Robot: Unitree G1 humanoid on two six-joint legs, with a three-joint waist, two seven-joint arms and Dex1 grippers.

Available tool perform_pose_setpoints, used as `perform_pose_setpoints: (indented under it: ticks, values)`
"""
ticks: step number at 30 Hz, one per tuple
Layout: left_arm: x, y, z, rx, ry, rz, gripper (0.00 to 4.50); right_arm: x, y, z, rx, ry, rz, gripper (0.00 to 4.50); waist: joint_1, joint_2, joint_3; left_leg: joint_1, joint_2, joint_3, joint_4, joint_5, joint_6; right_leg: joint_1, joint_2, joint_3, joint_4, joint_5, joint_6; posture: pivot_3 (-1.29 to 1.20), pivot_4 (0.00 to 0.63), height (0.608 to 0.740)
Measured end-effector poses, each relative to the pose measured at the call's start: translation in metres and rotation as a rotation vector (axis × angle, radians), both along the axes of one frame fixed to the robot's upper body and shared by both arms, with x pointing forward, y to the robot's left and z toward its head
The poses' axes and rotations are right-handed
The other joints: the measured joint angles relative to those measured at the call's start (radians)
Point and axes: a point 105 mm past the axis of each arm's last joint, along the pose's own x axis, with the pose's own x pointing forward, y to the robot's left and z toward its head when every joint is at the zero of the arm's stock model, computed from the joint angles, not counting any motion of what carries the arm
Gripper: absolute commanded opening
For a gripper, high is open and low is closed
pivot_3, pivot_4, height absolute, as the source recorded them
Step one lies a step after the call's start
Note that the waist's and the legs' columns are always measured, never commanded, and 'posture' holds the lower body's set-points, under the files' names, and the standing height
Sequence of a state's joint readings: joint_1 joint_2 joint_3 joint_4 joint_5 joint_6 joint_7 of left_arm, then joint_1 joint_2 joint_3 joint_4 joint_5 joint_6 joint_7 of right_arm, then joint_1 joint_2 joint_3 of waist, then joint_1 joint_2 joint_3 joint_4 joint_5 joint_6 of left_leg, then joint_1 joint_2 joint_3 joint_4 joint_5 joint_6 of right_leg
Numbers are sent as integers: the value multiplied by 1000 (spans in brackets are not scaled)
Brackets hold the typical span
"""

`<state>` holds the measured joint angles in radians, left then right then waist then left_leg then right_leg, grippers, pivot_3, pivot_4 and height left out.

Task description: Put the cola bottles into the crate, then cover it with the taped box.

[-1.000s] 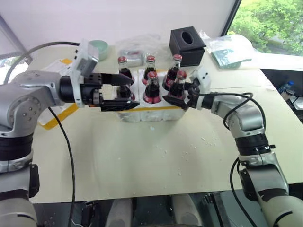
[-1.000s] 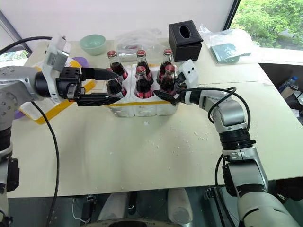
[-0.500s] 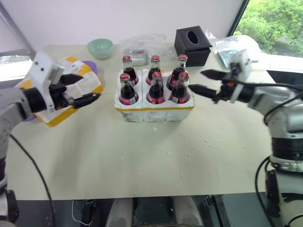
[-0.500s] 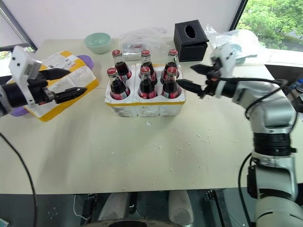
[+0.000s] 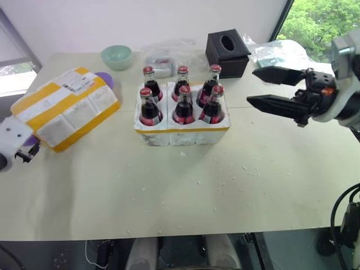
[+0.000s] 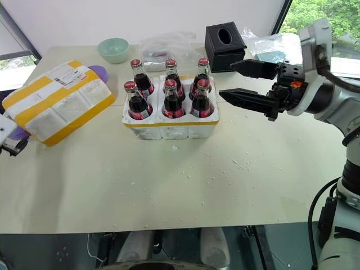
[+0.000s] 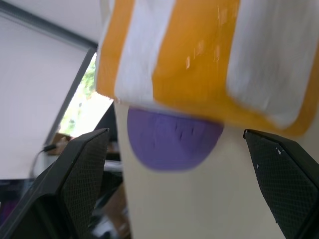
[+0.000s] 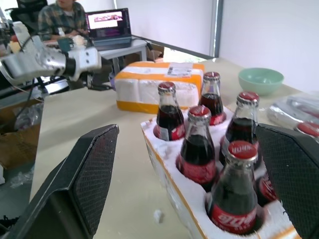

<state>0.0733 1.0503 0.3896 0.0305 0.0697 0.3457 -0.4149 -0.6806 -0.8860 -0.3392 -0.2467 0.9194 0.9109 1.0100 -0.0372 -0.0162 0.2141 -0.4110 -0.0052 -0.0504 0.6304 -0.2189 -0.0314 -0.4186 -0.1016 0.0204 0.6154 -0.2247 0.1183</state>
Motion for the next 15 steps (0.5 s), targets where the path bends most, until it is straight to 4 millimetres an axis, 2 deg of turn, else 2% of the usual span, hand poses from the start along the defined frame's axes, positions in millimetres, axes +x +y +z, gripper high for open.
perform_pose_setpoints:
  ticks: [2, 7, 15]
  values:
    - [-2, 9, -10, 35, 24, 19, 4500, 0, 0, 0, 0, -3, -5, 4441, 3, -1, 0, -3, 0, 0, 0, 0, 0, -3, 0, 0, 0, 1, -1, 0, 150, 737]
    - [1, 15, -12, 75, 6, 20, 4500, 1, 0, 1, 3, -3, -14, 4441, 18, -1, -1, -8, 0, 1, 1, 0, 0, -8, 0, 0, 0, 2, -1, 0, 150, 737]
    - [30, 23, -27, 195, -2, 6, 4500, 0, 1, 2, 3, -11, -20, 4441, 26, -2, -1, -9, 0, 1, 2, 0, 0, -8, 1, 0, 2, 4, 2, 0, 150, 737]
